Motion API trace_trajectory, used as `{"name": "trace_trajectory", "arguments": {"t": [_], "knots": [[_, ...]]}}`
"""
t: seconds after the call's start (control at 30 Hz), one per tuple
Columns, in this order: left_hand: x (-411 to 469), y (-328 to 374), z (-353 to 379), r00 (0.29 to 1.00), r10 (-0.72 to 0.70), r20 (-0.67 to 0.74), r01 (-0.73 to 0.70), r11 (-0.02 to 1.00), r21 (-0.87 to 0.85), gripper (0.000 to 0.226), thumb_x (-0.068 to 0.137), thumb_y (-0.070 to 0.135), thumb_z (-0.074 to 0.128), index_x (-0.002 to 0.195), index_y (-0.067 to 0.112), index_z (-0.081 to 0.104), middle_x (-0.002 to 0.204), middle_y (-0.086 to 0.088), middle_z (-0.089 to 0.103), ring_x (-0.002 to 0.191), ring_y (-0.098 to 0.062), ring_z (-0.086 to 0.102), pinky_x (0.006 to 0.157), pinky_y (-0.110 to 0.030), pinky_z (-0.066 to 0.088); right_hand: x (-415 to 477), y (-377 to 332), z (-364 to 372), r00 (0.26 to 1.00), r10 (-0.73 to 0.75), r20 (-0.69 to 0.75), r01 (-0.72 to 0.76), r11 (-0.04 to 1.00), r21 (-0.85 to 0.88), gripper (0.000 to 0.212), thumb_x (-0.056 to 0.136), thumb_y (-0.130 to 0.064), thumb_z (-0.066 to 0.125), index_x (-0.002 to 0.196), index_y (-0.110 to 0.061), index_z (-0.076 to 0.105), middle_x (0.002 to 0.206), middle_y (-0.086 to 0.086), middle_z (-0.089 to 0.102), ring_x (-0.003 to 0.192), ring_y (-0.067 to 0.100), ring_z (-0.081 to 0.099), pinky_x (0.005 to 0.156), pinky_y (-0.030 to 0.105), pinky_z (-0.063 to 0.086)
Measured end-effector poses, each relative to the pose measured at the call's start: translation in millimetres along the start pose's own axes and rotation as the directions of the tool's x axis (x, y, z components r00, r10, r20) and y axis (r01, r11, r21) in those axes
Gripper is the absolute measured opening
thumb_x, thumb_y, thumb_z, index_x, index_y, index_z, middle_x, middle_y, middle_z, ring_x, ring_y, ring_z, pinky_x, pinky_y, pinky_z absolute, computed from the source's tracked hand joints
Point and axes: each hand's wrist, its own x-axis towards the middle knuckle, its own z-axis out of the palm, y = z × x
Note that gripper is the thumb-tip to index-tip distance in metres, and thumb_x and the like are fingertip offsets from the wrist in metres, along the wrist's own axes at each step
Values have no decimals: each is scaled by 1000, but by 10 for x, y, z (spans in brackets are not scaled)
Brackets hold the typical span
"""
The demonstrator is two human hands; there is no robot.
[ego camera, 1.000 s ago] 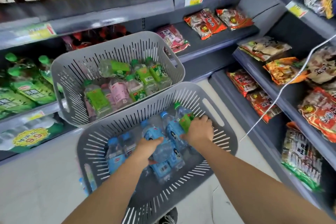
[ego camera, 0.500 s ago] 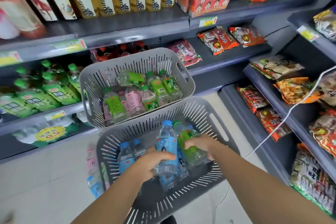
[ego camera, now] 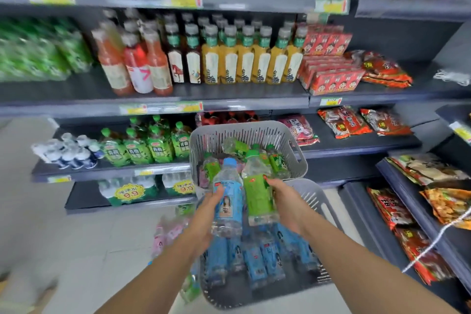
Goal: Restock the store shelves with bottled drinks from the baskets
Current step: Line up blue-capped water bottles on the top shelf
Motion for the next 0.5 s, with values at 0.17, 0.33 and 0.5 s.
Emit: {"name": "trace_trajectory", "arguments": {"t": [0.17,0.33,0.5], "knots": [[-309,476,-459,989,129,-65,-134,989,-64,41,95,39,50,129,16,52,104,-11,70,85,-26,68,66,-36,54,-139,-308,746,989,-111,102,117,992,-52,54,86,-26,67,134,-15,47,138,6,52,122,23,49,112,47,32],[-643,1016,-1052,961,251,-119,-253,967,-10,36,93,37,56,124,19,56,111,-9,69,103,-30,64,96,-51,48,-174,-514,1550,960,-200,196,229,963,-142,32,83,-19,70,114,-13,64,112,8,71,107,30,64,100,46,47],[-968,1562,-1698,923,368,-114,-364,930,57,26,95,22,56,120,13,55,110,-9,69,95,-25,67,87,-44,53,-164,-683,2406,933,-255,255,300,941,-154,36,83,-17,71,118,-14,62,111,5,72,106,27,66,100,48,47]]}}
